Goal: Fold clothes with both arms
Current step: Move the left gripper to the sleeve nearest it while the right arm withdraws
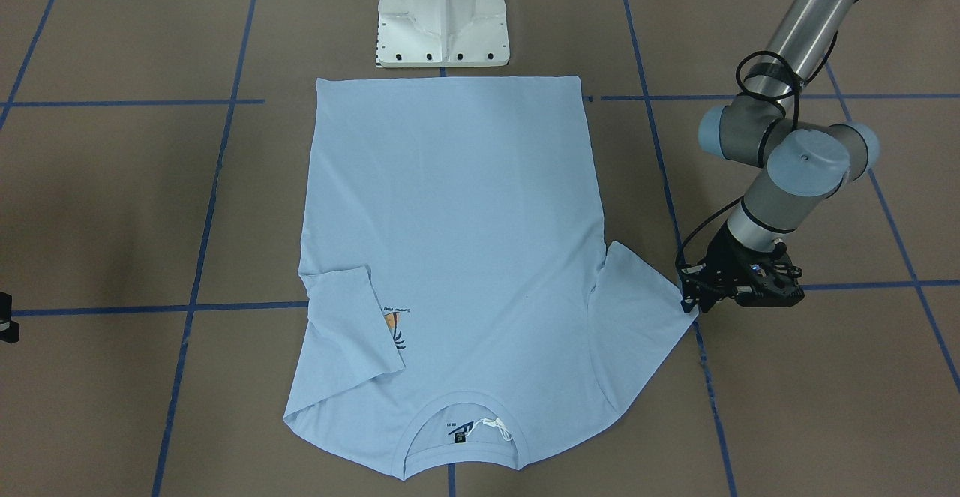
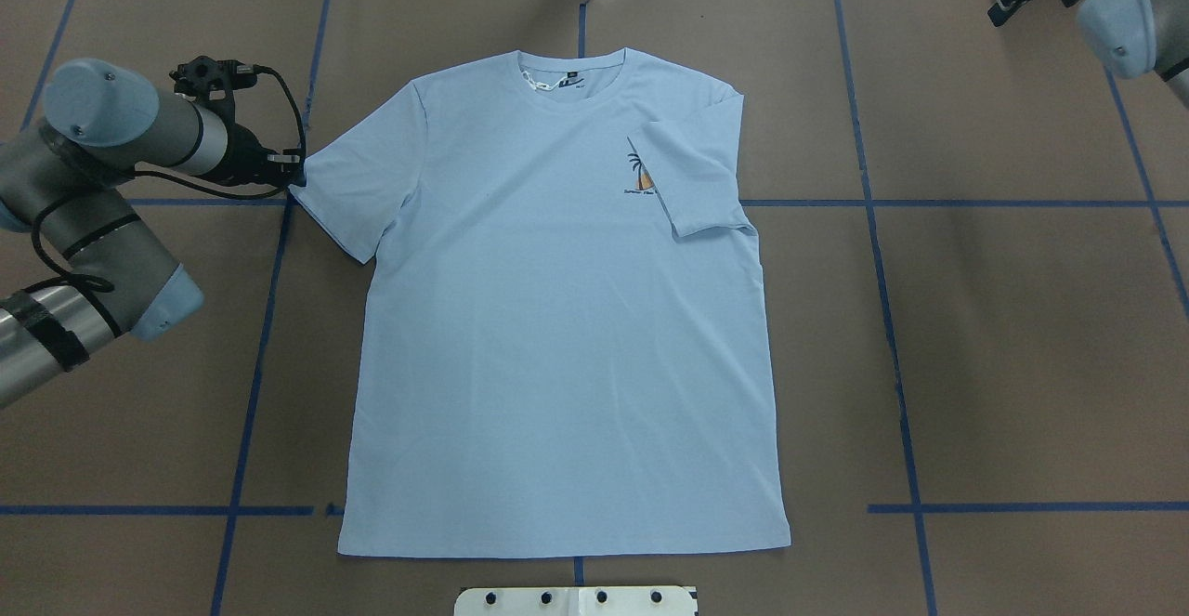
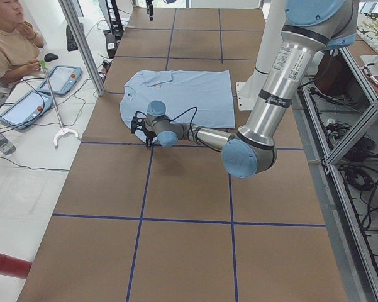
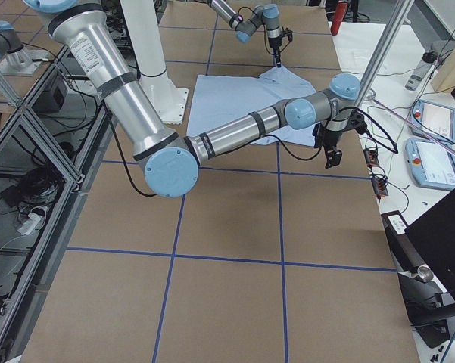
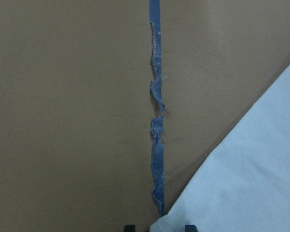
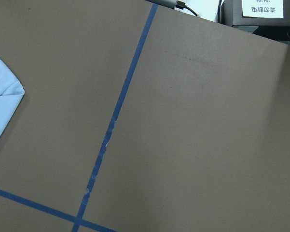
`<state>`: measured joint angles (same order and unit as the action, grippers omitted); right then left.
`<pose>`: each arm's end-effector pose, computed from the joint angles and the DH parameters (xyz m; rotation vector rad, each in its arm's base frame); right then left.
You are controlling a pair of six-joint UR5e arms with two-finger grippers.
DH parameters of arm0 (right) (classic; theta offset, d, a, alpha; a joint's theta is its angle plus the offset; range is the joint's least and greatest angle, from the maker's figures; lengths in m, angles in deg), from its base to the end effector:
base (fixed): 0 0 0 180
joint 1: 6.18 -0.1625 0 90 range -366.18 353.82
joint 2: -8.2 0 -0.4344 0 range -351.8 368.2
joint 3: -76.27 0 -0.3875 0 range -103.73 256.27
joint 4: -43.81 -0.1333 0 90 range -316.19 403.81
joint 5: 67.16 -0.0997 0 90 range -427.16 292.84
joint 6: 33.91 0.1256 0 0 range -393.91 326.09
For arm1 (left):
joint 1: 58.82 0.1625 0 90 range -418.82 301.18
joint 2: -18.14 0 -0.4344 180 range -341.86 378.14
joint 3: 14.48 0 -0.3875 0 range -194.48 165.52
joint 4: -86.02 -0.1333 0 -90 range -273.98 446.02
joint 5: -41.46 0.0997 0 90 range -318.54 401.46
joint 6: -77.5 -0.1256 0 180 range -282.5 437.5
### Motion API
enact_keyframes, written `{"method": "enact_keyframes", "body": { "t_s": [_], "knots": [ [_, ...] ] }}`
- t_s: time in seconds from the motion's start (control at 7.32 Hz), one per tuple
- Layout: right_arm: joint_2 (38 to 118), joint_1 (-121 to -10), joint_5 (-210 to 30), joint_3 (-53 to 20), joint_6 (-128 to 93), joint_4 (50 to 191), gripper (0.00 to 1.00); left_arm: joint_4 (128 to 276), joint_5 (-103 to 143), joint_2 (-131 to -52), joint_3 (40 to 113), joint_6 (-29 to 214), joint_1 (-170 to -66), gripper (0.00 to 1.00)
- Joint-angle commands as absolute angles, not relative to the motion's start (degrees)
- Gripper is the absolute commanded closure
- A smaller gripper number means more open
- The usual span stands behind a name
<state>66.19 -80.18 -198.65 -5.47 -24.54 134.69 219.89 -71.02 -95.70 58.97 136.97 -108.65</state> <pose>-0.1485 -0.6995 0.4227 0.2157 -0.7822 -0.2538 0.3947 -0.5997 0.5058 0.2888 0.9087 -0.1358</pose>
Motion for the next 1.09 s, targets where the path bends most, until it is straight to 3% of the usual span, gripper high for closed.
{"method": "enact_keyframes", "body": {
  "t_s": [0.0, 0.14, 0.41, 0.96],
  "knots": [
    [66.1, -80.2, -198.6, -5.5, -24.5, 134.7, 0.0, 219.9, -71.1, -96.0, 58.7, 137.1, -108.6, 0.81],
    [66.1, -80.2, -198.6, -5.5, -24.5, 134.7, 0.0, 219.9, -71.0, -96.3, 58.9, 137.2, -108.6, 1.0],
    [66.1, -80.2, -198.6, -5.6, -24.5, 134.7, 0.0, 218.0, -69.1, -97.8, 60.1, 137.4, -108.6, 1.0],
    [66.1, -80.1, -198.6, -5.6, -24.5, 134.7, 0.0, 194.4, -68.7, -108.1, 67.5, 142.1, -103.4, 1.0]
  ]
}}
